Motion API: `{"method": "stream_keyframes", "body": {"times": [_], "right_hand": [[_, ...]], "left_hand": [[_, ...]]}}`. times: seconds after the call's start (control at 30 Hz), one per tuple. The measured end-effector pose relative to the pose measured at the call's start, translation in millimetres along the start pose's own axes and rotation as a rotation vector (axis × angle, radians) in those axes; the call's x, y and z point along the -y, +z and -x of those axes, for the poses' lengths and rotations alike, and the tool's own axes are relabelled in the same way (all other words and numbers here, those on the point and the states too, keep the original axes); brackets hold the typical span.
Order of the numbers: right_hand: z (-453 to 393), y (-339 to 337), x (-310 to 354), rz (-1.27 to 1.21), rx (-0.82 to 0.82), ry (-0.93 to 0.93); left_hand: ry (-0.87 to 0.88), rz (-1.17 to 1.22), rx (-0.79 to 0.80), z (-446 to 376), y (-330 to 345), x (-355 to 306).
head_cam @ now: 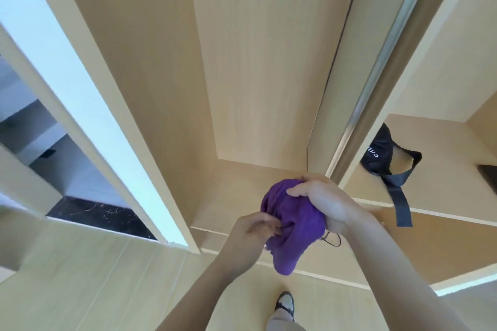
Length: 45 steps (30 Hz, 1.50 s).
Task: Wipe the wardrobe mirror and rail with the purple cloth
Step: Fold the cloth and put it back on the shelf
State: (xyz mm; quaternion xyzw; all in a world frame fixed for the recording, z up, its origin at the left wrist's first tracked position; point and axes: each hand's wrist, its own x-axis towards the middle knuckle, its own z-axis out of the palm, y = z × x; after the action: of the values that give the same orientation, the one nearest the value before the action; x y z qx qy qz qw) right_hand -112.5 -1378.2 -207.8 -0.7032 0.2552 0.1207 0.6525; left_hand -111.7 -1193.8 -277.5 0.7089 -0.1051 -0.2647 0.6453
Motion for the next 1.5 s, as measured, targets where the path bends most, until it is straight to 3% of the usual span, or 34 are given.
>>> {"method": "stream_keyframes", "body": {"times": [0.07, 0.17, 0.37, 0.47, 0.6, 0.67, 0.8, 0.9, 1.0, 1.13, 1.33, 1.43, 1.5], "right_hand": [[-10, 6, 8, -0.060, 0.029, -0.068], [-25, 10, 24, -0.124, 0.060, -0.181], [-61, 9, 52, -0.258, 0.115, -0.220], [-83, 6, 61, -0.333, 0.108, -0.165], [-111, -1, 64, -0.408, 0.110, -0.151], [-126, -7, 63, -0.413, 0.086, -0.163], [-157, -22, 53, -0.335, 0.011, -0.219], [-176, -32, 45, -0.366, 0.004, -0.211], [-194, -40, 39, -0.432, 0.051, -0.210], [-210, -28, 38, -0.395, -0.065, -0.188], [-219, -7, 36, -0.755, 0.217, -0.147], [-221, 9, 33, -0.960, 0.176, -0.118], [-224, 24, 34, -0.902, 0.147, -0.136]], "left_hand": [[-0.111, 0.049, 0.042, -9, -14, 0], [-0.247, -0.041, 0.249, -23, -30, 0], [-0.265, -0.130, -0.011, -80, -47, -10], [-0.297, 0.209, -0.015, -109, -43, -21], [-0.137, 0.766, 0.177, -129, -42, -40], [-0.128, 0.857, 0.153, -142, -43, -47], [-0.131, 0.665, -0.113, -172, -59, -65], [-0.080, 0.547, -0.211, -187, -80, -79], [-0.010, 0.383, -0.221, -195, -104, -91], [0.071, 0.156, -0.232, -208, -132, -113], [0.124, 0.045, -0.196, -224, -191, -148], [0.145, -0.079, -0.192, -229, -214, -156], [0.151, -0.142, -0.185, -231, -226, -160]]}}
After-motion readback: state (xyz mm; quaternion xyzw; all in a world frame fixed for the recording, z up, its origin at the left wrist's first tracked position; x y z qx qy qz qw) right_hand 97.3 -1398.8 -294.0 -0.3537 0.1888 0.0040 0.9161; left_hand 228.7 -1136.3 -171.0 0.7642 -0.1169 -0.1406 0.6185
